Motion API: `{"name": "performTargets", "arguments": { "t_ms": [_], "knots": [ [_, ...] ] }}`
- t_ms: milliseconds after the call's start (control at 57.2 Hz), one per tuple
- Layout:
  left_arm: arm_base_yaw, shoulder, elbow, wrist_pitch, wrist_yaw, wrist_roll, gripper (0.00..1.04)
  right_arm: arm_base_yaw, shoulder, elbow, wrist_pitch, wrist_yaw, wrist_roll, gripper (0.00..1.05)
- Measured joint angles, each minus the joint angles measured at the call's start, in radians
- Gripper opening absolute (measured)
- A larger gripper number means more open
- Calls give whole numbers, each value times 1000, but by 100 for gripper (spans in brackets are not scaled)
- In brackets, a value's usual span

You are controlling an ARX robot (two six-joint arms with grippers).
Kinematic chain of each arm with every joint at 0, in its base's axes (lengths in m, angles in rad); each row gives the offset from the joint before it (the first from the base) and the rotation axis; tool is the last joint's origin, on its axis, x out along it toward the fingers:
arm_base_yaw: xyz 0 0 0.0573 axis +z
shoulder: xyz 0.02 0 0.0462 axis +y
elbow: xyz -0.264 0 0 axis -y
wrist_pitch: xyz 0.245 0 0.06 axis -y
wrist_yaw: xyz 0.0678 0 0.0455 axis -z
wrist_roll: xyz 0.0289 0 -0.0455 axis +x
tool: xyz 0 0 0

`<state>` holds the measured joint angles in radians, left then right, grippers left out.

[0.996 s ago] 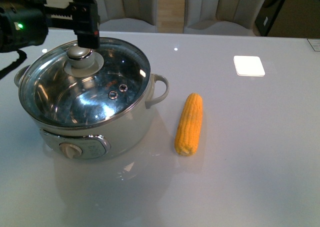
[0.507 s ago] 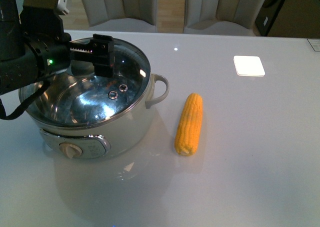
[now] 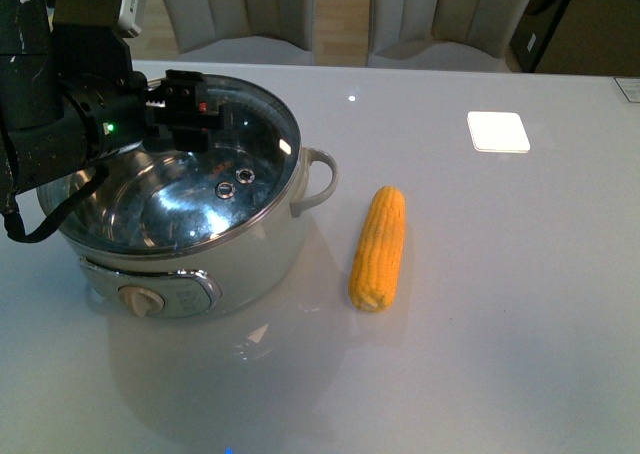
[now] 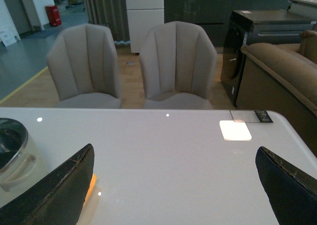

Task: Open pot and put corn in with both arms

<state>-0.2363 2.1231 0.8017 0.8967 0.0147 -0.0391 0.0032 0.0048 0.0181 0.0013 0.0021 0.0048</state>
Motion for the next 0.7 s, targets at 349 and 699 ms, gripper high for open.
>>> {"name": "performTargets", "arguments": {
  "t_ms": [349,699],
  "knots": [
    [-6,-12,5,-25,-20,20,42,0,0,0,0,0,0,96],
    [13,-84,6,-85,-35,20,41,0,0,0,0,0,0,96]
  ]
}}
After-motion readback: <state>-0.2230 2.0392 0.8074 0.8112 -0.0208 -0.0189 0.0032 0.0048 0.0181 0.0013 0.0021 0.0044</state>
